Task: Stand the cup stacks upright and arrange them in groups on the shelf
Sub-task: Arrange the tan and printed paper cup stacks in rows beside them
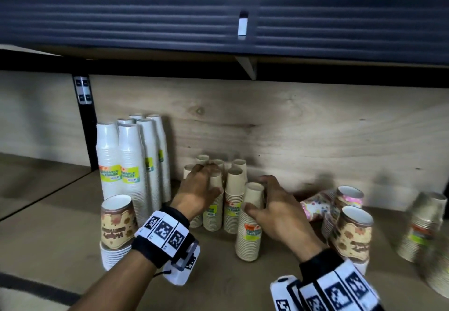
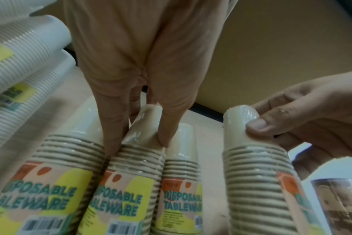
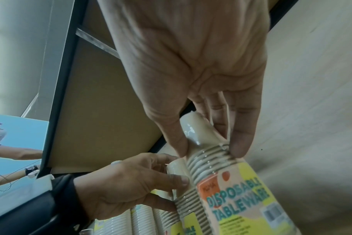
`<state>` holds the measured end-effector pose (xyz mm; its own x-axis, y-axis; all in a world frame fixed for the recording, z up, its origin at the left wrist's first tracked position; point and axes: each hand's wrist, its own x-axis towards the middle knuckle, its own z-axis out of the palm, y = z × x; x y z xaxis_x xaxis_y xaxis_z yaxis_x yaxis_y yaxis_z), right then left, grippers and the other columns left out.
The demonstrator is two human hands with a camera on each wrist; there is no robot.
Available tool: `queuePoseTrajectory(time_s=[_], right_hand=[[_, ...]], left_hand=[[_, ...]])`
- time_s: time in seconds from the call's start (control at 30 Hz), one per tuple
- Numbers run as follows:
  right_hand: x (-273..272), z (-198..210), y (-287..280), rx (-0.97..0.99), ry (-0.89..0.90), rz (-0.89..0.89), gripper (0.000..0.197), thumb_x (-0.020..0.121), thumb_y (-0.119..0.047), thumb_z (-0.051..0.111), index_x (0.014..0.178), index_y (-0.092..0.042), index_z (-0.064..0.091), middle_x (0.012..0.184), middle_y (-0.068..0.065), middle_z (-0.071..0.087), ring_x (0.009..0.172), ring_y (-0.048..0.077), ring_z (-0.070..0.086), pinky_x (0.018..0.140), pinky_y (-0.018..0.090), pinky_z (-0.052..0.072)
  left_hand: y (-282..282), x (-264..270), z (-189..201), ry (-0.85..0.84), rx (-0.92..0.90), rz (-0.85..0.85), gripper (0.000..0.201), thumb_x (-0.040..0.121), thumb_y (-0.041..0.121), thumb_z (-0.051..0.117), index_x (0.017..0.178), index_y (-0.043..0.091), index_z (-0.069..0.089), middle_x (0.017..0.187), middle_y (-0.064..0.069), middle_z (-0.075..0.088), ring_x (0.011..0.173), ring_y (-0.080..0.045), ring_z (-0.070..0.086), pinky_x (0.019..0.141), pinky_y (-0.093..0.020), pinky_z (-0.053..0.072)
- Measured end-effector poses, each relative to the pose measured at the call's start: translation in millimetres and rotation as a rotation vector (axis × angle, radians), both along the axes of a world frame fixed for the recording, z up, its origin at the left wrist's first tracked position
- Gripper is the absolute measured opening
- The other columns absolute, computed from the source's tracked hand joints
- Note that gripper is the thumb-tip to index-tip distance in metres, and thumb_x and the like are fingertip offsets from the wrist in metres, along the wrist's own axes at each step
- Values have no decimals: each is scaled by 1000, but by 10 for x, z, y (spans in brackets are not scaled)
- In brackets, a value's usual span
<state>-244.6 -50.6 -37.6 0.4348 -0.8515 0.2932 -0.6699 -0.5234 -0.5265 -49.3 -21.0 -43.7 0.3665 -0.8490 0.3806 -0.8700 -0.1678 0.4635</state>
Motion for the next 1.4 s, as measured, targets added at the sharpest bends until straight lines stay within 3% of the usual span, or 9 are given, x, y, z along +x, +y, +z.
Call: queuePoseTrajectory(time_s=[0.13, 0.43, 0.63, 0.73, 0.87, 1.0, 1.17, 1.27, 1.4], right_hand=[[64, 0, 3, -18, 15, -8, 54, 84, -43, 68, 130, -32, 41, 124, -6, 63, 115, 21, 59, 85, 28, 43], [151, -164, -6, -42, -85, 32, 52, 79, -45, 71, 123, -28, 49, 123, -6, 60, 111, 16, 59, 91, 32, 48], [98, -249, -18, 77, 91, 12, 63, 75, -52, 72, 121, -19, 46, 127, 2, 59, 119, 24, 55, 91, 33, 45], [70, -369, -35, 188, 188, 36, 66, 73, -56, 72, 124, -21, 48, 128, 1, 60, 119, 23, 57, 93, 33, 47], [70, -439, -64, 244, 272, 36, 64, 76, -52, 71, 128, -22, 51, 128, 0, 62, 120, 22, 58, 94, 31, 45], [241, -462, -37, 240, 268, 54, 62, 76, -53, 71, 126, -22, 53, 126, 0, 64, 118, 22, 59, 93, 31, 46], [555, -405, 75, 245, 238, 134, 66, 81, -43, 73, 136, -19, 43, 135, 3, 58, 125, 22, 55, 97, 27, 42], [754, -393, 95, 224, 229, 152, 70, 81, -42, 74, 137, -16, 41, 138, 6, 53, 126, 24, 51, 102, 29, 42], [981, -400, 134, 203, 240, 125, 73, 80, -42, 74, 136, -9, 41, 136, 12, 53, 125, 29, 51, 100, 30, 43]], left_hand=[[-56, -2, -10, -33, 2, 9, 52, 88, 29, 65, 138, 30, 47, 147, 4, 42, 130, -19, 47, 101, -29, 39], [-77, -9, -60, -42, 23, 16, 58, 92, 30, 61, 145, 27, 37, 151, 2, 36, 132, -23, 45, 104, -34, 38], [58, -8, -34, -92, -81, -9, 66, 88, 29, 66, 146, 25, 36, 150, 4, 37, 130, -20, 47, 103, -31, 40], [215, 37, -26, -98, -172, -4, 58, 84, 31, 68, 138, 29, 46, 141, 5, 44, 119, -18, 55, 99, -33, 46], [374, 171, -49, -67, -270, 92, 42, 83, 32, 68, 122, 27, 56, 121, 2, 52, 95, -22, 65, 81, -34, 53], [395, 336, -152, -16, -195, 130, 60, 86, 24, 64, 142, 28, 40, 132, -6, 45, 106, -32, 61, 90, -42, 53], [377, 483, -235, 45, -161, 14, 72, 84, 9, 60, 147, 33, 35, 148, 3, 40, 124, -21, 55, 103, -37, 46], [362, 547, -238, 83, -168, -19, 71, 80, 5, 58, 145, 30, 41, 145, 2, 47, 125, -19, 54, 105, -35, 45], [400, 563, -238, 219, -216, -8, 55, 80, 27, 48, 134, 29, 52, 132, 5, 60, 120, -16, 57, 103, -34, 46]])
